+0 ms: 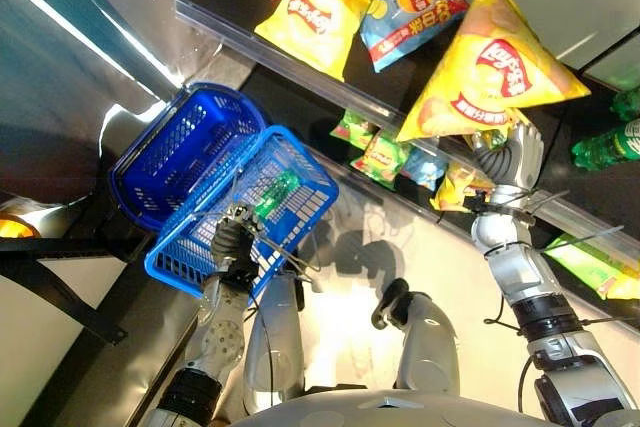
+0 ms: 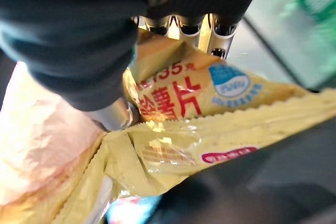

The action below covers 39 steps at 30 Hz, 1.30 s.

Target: Pick up the snacks into the basket

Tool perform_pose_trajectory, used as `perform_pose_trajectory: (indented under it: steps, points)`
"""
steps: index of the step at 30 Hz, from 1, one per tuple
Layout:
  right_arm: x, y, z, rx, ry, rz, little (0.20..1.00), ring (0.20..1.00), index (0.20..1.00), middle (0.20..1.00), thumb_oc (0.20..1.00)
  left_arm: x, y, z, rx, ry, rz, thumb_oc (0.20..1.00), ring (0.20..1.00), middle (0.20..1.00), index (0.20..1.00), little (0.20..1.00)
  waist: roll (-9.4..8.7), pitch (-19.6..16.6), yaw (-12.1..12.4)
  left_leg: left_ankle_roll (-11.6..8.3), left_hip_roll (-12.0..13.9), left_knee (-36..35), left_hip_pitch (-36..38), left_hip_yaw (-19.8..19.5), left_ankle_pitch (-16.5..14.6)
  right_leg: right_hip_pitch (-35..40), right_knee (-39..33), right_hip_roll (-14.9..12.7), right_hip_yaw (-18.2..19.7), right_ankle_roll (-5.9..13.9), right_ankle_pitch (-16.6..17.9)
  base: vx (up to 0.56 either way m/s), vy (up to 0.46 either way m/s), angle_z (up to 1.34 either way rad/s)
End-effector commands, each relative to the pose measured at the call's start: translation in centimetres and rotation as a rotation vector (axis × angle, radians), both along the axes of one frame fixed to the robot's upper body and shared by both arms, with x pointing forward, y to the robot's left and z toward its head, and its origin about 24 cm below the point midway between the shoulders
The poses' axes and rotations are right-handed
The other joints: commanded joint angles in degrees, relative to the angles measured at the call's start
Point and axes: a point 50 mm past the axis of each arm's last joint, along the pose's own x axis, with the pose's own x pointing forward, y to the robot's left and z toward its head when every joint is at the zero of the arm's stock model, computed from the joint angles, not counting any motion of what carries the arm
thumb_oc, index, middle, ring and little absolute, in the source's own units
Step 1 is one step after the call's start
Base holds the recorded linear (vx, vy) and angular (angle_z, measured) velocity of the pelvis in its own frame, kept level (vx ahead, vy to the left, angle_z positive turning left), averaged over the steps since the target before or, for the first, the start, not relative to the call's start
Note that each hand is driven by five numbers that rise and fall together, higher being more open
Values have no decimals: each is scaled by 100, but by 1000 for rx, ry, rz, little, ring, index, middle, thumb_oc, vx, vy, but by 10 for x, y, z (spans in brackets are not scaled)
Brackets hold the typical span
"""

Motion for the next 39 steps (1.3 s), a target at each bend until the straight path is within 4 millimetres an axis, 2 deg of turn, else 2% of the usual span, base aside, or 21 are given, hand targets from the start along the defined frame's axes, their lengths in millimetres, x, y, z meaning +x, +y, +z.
perform_pose_trajectory:
  steps: [1,4,5,6,8,10,11,13,14,15,16,17,19,21,28,34,39]
  points:
    - [5,24,27,-103,-37,232,200,200,200,200,200,1,-14,75,-91,-416,-69,200,200,200,200,200,-77,-305,108,248,16,-105,402,-73,-174,257,-611,-263,346,662,1337,0,0,0]
    - [9,36,24,-132,25,314,200,200,200,200,200,0,-15,81,-102,-445,-87,200,200,200,200,200,-103,-318,127,246,4,-193,429,-69,-117,282,-683,-263,326,655,1383,3,-6,1]
    - [14,49,18,-181,111,397,200,200,200,200,200,-2,-15,87,-114,-477,-105,200,200,200,200,200,-111,-306,181,235,9,-202,464,-63,-136,308,-684,-268,331,661,1374,14,-20,4]
    - [14,50,18,-181,110,398,200,200,200,200,200,-2,-15,87,-114,-477,-104,200,200,200,200,200,-111,-300,177,235,9,-201,468,-62,-138,311,-683,-268,332,661,1373,0,0,0]
    - [21,70,10,-233,215,505,200,200,200,200,200,-4,-18,94,-148,-511,-129,200,200,200,200,200,-123,-295,222,231,-1,-223,482,-66,-127,333,-710,-282,323,656,1399,-1,-8,-2]
    - [24,75,9,-245,241,529,200,200,200,200,200,-4,-19,95,-159,-514,-137,200,200,200,200,200,-120,-283,241,231,-3,-226,486,-65,-125,346,-718,-284,320,655,1408,0,0,0]
    - [28,88,4,-282,291,582,200,200,200,200,200,-5,-22,97,-173,-522,-158,200,200,200,200,200,-109,-271,281,225,-5,-233,501,-49,-124,362,-725,-294,314,656,1409,-9,-10,5]
    - [30,102,-1,-274,339,641,200,200,200,200,200,-5,-23,100,-181,-537,-171,200,200,200,200,200,-103,-254,307,226,-18,-230,505,-47,-121,367,-724,-300,318,652,1424,-5,-3,3]
    - [30,102,-1,-275,339,641,200,200,200,200,200,-5,-23,100,-181,-537,-171,200,200,200,200,200,-104,-254,306,226,-18,-230,505,-47,-121,367,-724,-300,318,652,1423,0,0,0]
    - [31,115,-5,-269,381,693,200,200,200,200,200,-5,-25,101,-184,-537,-181,200,200,200,200,200,-85,-236,335,228,-24,-227,505,-49,-116,365,-706,-306,310,643,1417,0,0,0]
    - [31,115,-5,-269,381,693,200,200,200,200,200,-5,-25,101,-184,-537,-181,200,200,200,200,200,-85,-236,334,228,-25,-227,505,-49,-116,366,-706,-306,310,643,1417,-13,-10,4]
    - [32,130,-11,-275,432,750,200,200,200,200,200,-4,-27,103,-197,-547,-192,200,200,200,200,200,-81,-214,381,224,-30,-239,512,-54,-110,376,-717,-303,301,643,1430,-9,-14,4]
    - [32,133,-14,-270,449,759,200,200,200,200,200,-4,-27,104,-195,-550,-197,200,200,200,200,200,-77,-208,385,225,-29,-249,518,-53,-107,383,-720,-304,298,642,1433,-4,-7,2]
    - [36,146,-21,-274,510,794,200,200,200,200,200,-5,-31,107,-206,-566,-222,200,200,200,200,200,-67,-195,437,222,-31,-277,530,-59,-94,410,-755,-304,276,642,1455,0,0,0]
    - [51,173,-20,-340,603,833,200,200,200,200,200,-5,-40,108,-220,-570,-284,200,200,200,200,200,-45,-182,576,236,-63,-352,557,-76,-70,439,-808,-295,233,648,1510,-4,-2,2]
    - [58,182,-28,-394,707,833,200,200,200,200,200,-5,-43,107,-214,-561,-320,200,200,200,200,200,-24,-200,640,242,-89,-372,543,-109,-58,448,-784,-312,189,650,1524,0,0,0]
    - [66,189,-40,-500,786,750,200,200,200,200,200,-5,-49,110,-215,-568,-362,200,200,200,200,200,3,-198,727,256,-105,-389,544,-133,-55,461,-801,-294,195,650,1554,-3,-2,2]
